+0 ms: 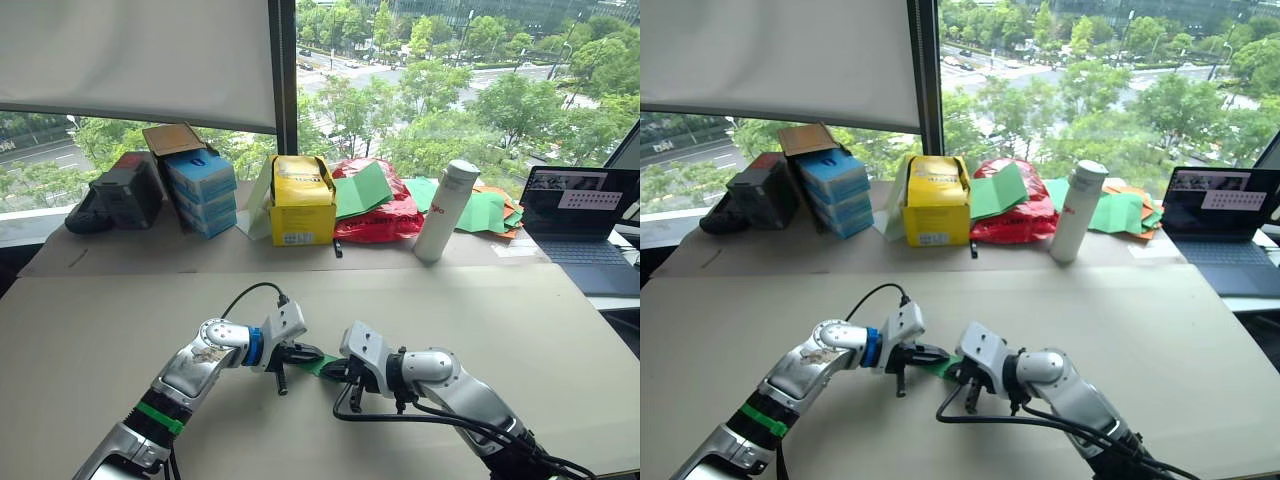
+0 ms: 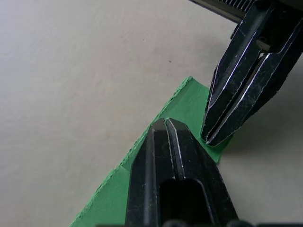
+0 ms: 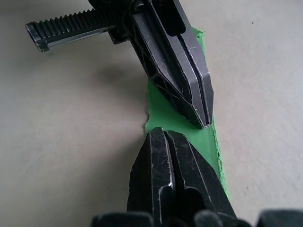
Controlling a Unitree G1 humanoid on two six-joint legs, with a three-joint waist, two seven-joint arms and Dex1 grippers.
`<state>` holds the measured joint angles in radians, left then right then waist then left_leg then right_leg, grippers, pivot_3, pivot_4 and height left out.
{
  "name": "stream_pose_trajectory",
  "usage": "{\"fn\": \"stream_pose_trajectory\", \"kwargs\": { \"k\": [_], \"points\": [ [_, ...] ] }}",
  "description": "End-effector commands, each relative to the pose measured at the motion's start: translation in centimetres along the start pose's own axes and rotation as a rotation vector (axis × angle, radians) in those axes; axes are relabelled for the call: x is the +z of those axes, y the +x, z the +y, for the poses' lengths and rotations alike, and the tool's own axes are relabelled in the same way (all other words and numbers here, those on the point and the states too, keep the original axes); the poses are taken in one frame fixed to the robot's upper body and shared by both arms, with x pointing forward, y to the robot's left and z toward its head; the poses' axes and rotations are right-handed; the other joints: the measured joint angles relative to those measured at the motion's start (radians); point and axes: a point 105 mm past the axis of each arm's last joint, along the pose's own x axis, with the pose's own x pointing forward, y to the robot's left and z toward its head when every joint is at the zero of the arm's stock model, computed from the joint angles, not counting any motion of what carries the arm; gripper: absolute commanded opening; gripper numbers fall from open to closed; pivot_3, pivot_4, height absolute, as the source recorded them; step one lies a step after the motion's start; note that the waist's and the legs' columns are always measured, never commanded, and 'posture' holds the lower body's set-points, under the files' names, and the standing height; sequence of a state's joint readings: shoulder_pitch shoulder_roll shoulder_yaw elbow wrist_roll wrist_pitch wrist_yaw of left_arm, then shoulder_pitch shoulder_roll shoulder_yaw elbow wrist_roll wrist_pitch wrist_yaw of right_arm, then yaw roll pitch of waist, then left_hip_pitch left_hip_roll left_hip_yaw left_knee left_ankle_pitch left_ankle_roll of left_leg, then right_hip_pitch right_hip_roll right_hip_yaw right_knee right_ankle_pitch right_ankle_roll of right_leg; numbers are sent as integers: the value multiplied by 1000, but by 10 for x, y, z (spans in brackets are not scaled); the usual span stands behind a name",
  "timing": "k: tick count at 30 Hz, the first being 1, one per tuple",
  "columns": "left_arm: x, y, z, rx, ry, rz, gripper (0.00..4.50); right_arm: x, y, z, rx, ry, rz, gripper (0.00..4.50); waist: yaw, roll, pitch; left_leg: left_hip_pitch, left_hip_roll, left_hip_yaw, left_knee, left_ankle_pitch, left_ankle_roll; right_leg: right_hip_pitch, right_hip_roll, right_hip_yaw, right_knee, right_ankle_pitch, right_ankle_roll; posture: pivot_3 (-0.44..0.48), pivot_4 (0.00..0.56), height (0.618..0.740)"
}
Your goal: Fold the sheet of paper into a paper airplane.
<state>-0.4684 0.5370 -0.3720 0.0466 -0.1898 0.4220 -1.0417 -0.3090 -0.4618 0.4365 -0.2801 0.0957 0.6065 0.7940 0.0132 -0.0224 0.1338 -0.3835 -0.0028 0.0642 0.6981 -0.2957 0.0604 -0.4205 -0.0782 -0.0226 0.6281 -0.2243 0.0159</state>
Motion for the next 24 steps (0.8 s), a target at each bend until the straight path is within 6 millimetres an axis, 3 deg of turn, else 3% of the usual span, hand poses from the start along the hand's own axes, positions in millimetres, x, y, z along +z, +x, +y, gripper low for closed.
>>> {"fn": "stream_pose_trajectory", "kwargs": {
  "k": [1, 16, 24],
  "points": [
    [-17, 2, -1, -10, -3, 64, 0, -25, 2, 6, 11, 76, 99, 37, 0, 0, 0, 0, 0, 0, 0, 0, 0, 0, 0, 0, 0, 0, 0, 0, 150, 740],
    [-20, 8, 6, -14, -19, 78, 0, -25, 2, 8, 15, 72, 110, 37, 4, 0, -2, 1, 0, 0, 1, 0, 1, 1, 0, 0, 0, 0, 0, 0, 150, 740],
    [-38, -7, 7, -7, -12, 140, 0, -29, 2, 6, -3, 78, 128, 37, -3, 0, -4, 1, 1, 0, 1, 0, 1, 1, 0, 1, 1, 0, 0, 0, 150, 740]
  ]
}}
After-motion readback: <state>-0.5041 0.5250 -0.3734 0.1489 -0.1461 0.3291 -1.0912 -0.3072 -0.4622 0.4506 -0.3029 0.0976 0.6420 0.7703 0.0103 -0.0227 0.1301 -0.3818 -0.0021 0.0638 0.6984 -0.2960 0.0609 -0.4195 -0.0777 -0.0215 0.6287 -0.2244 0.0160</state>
